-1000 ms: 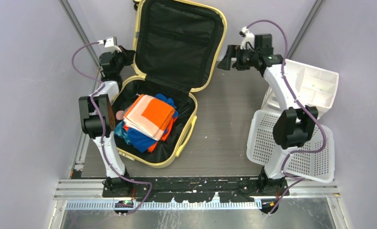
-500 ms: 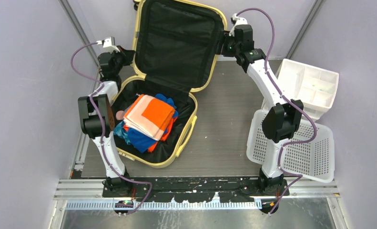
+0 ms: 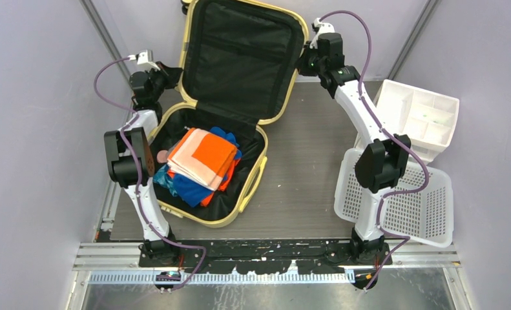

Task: Open, take out, and arrange the luggage
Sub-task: Adjust the luggage at the center of the board.

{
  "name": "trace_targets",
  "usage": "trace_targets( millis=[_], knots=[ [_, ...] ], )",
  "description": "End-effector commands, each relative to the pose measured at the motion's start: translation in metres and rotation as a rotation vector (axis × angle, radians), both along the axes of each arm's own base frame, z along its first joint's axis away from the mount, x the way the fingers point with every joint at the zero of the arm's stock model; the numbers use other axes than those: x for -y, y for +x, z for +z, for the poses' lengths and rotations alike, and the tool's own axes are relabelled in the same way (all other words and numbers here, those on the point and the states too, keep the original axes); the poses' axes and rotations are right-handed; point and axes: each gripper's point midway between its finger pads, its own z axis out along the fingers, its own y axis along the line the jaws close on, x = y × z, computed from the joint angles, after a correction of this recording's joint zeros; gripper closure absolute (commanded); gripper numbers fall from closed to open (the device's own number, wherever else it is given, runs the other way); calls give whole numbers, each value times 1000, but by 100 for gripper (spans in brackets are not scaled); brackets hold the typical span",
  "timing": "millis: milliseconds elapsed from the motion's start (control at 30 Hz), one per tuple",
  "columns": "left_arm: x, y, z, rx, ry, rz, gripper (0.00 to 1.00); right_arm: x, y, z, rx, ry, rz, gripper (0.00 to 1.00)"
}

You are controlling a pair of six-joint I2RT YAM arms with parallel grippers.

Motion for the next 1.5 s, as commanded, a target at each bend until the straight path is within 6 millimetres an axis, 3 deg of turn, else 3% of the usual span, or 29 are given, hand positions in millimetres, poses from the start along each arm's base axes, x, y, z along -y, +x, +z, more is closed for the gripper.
trace_targets(
  millis=[0,100,267,300,433,767,1000,1133,1333,1467],
  knots=[
    [11,-36,146,412,15,-63,100,-19,-26,92,232,-28,137,99],
    [10,-40,155,433,14,-56,100,-23,-29,111,284,-64,163,99],
    [0,-36,166,448,-7,-1,100,-31,-14,147,391,-98,185,99],
    [-3,-34,167,451,-15,16,100,-34,-12,163,441,-101,190,99],
    [-9,-26,177,476,-36,47,100,-45,-1,196,598,-130,195,99],
    [-17,-3,200,543,-55,61,100,-62,32,235,915,-117,132,99],
    [-17,2,209,581,-95,46,100,-69,29,249,1029,-89,147,99],
    [-20,6,194,541,-119,58,99,-73,33,244,1054,-98,152,99],
    [-26,-4,163,449,-164,79,52,-78,52,213,1013,-138,161,96],
    [-51,-22,153,397,-204,124,42,-77,63,192,965,-158,143,91]
  ],
)
